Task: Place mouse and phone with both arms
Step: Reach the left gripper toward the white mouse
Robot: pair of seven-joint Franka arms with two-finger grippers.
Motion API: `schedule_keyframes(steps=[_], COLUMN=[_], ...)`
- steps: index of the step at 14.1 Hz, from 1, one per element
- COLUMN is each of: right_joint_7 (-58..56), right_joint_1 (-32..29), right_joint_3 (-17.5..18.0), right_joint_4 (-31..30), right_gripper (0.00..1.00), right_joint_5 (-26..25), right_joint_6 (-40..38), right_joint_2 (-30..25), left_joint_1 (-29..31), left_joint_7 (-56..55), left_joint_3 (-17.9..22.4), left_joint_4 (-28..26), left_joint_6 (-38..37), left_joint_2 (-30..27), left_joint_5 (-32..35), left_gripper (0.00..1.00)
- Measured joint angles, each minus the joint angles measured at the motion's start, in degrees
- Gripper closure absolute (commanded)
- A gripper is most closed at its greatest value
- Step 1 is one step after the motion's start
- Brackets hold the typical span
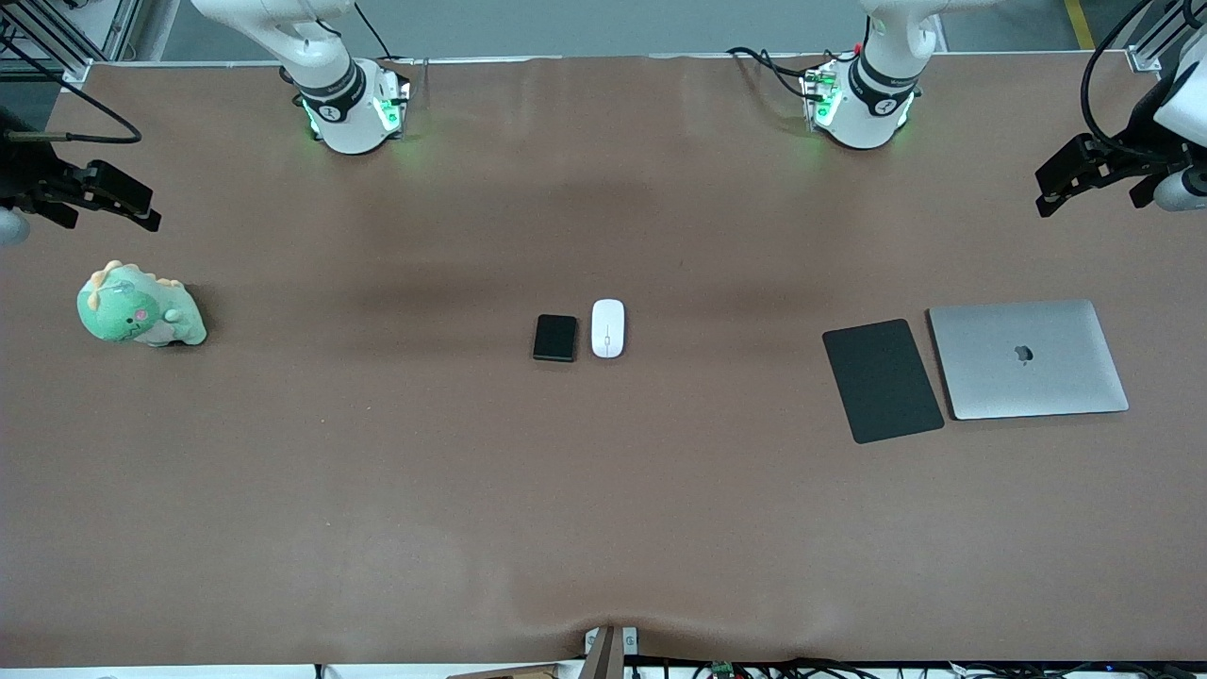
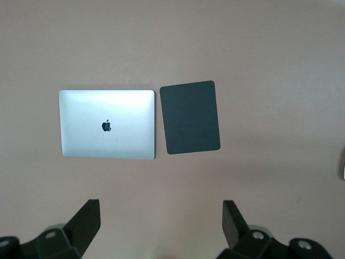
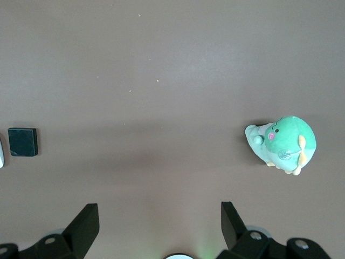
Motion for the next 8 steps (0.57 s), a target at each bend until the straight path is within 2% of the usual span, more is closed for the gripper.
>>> schedule_keyframes(steps=[5, 8], right_joint_7=[0.0, 0.0], right_joint_1=[0.1, 0.1], right_joint_3=[-0.2, -0.5], right_joint_4=[-0.1, -0.3], right_gripper=[0.0, 0.0], right_joint_5=[0.0, 0.0], right_joint_6=[0.0, 0.0], right_joint_2=[0.7, 1.5], left_joint_1=[-0.2, -1.6], left_joint_7=[0.0, 0.0], left_joint_3=[0.0, -0.3], left_joint_4=[0.0, 0.0], left_joint_6=[-0.1, -0.2], left_joint_2=[0.1, 1.5], left_joint_5=[-0.3, -3.5], left_gripper=[0.0, 0.0])
